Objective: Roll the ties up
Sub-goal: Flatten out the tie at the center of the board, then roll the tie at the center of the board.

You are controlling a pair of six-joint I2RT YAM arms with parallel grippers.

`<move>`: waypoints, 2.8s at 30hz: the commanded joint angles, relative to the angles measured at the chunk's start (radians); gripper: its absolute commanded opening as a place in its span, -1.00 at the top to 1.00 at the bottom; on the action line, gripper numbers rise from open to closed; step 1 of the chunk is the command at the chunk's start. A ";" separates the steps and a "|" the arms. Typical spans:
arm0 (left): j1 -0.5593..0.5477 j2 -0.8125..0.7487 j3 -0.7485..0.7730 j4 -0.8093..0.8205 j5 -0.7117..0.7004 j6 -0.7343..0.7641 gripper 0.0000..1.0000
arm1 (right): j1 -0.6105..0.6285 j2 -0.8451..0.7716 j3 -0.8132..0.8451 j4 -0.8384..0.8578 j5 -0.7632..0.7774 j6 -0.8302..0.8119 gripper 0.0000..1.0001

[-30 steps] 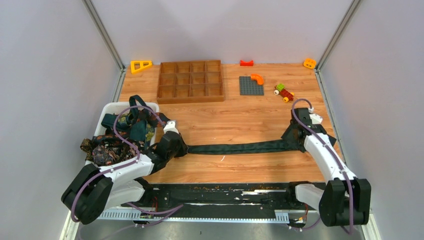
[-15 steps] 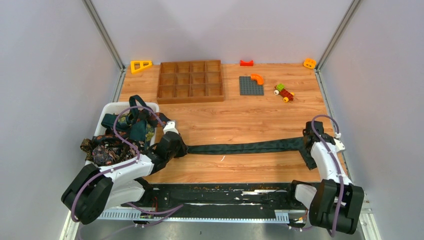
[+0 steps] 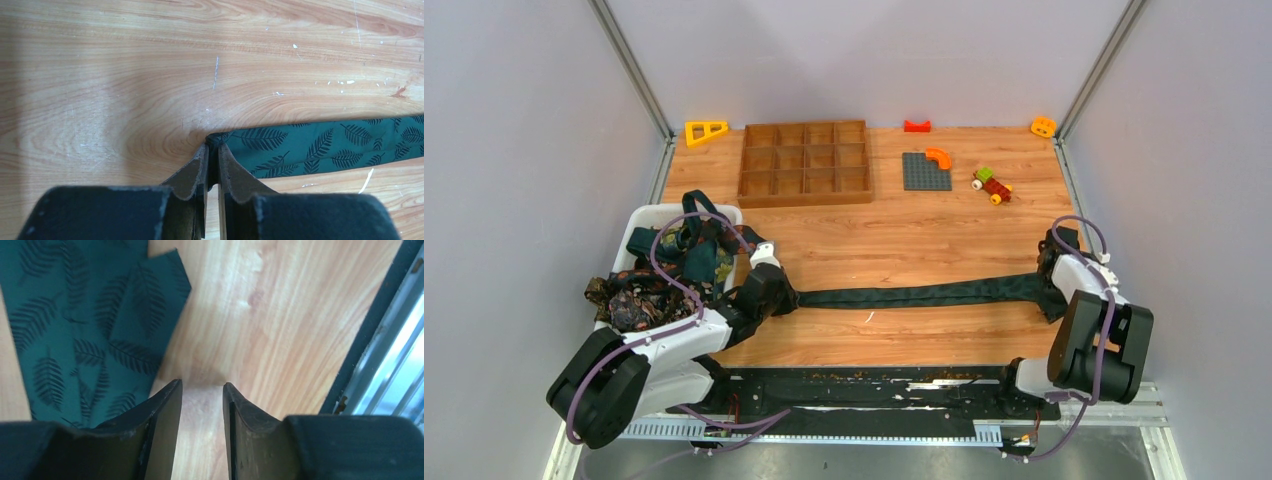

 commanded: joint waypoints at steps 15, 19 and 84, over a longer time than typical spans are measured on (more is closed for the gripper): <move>0.003 -0.002 0.017 -0.017 -0.035 0.013 0.70 | -0.017 0.172 0.159 0.178 -0.057 -0.088 0.36; 0.004 -0.014 0.010 -0.021 -0.042 0.011 0.70 | -0.017 0.167 0.167 0.201 -0.085 -0.136 0.35; 0.004 -0.273 -0.016 -0.154 -0.058 -0.076 -0.28 | 0.200 0.246 0.180 0.362 -0.429 -0.554 0.33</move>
